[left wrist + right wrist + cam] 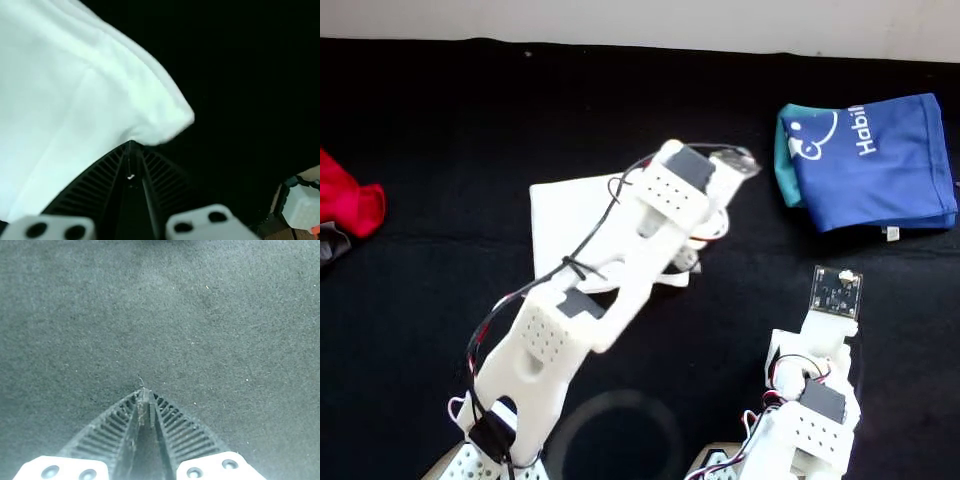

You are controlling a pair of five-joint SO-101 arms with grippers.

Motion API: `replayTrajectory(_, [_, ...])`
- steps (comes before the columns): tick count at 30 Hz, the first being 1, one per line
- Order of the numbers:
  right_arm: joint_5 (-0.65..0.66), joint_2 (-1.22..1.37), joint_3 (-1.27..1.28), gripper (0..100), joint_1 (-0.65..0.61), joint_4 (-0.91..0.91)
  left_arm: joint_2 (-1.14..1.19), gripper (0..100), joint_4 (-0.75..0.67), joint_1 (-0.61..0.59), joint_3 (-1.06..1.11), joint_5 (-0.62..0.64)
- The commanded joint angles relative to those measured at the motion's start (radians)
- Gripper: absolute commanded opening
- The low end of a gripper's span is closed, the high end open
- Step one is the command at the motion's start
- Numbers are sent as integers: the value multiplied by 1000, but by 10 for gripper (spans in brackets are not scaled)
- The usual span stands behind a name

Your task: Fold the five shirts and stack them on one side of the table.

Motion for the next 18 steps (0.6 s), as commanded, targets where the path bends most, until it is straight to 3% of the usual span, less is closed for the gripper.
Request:
replayTrajectory(1, [6,-13,45,7,-22,-18,-145,8,8,4,-7,3])
replayTrajectory(13, [3,-13,44,9,-22,-18,-91,8,20,-271,-4,5])
replayTrajectory(18, [3,-13,44,9,-22,-18,-246,8,23,-406,165,2])
